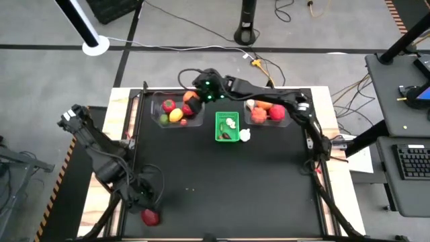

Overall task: Sort produce into baskets
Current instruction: Put the orange into the left transparent bin, then put the apple into the left transparent bin

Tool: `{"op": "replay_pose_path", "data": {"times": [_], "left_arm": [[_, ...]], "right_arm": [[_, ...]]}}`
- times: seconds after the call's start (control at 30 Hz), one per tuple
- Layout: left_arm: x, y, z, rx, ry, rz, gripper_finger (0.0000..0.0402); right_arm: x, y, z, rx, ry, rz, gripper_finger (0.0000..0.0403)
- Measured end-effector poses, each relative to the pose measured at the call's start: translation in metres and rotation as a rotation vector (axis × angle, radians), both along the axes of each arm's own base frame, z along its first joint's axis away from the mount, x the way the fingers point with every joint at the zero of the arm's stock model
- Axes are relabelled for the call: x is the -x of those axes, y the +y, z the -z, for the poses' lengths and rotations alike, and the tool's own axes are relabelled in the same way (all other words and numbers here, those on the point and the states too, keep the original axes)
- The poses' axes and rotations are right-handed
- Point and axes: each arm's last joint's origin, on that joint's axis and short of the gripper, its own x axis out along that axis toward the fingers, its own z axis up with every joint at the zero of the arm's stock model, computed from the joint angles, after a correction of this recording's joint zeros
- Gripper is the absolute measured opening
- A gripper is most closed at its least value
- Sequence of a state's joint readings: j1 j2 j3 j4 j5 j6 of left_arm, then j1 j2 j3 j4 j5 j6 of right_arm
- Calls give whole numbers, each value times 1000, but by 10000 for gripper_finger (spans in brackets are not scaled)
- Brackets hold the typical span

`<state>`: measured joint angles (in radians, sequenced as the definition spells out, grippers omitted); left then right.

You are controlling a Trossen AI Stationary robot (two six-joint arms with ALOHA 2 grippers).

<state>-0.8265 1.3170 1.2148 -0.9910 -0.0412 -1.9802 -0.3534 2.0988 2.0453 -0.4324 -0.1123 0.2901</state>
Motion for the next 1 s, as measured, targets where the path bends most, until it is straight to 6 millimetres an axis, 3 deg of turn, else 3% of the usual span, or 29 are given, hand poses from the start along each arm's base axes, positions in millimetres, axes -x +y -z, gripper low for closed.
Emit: {"op": "replay_pose_path", "data": {"times": [0.2,0.4,0.67,0.87,1.0], "left_arm": [[-2,-3,9,-47,42,-1,221],[-3,-4,12,-61,55,1,221],[-2,-3,13,-77,70,1,221],[-2,-3,13,-82,74,1,221],[-2,-3,13,-56,87,-44,221]], "right_arm": [[-20,-4,21,-58,23,-30,293],[-25,-5,37,-96,68,-16,304],[-24,-5,40,-103,83,-13,353],[-23,-5,40,-107,94,-14,353],[-17,-2,23,-102,81,-29,352]]}}
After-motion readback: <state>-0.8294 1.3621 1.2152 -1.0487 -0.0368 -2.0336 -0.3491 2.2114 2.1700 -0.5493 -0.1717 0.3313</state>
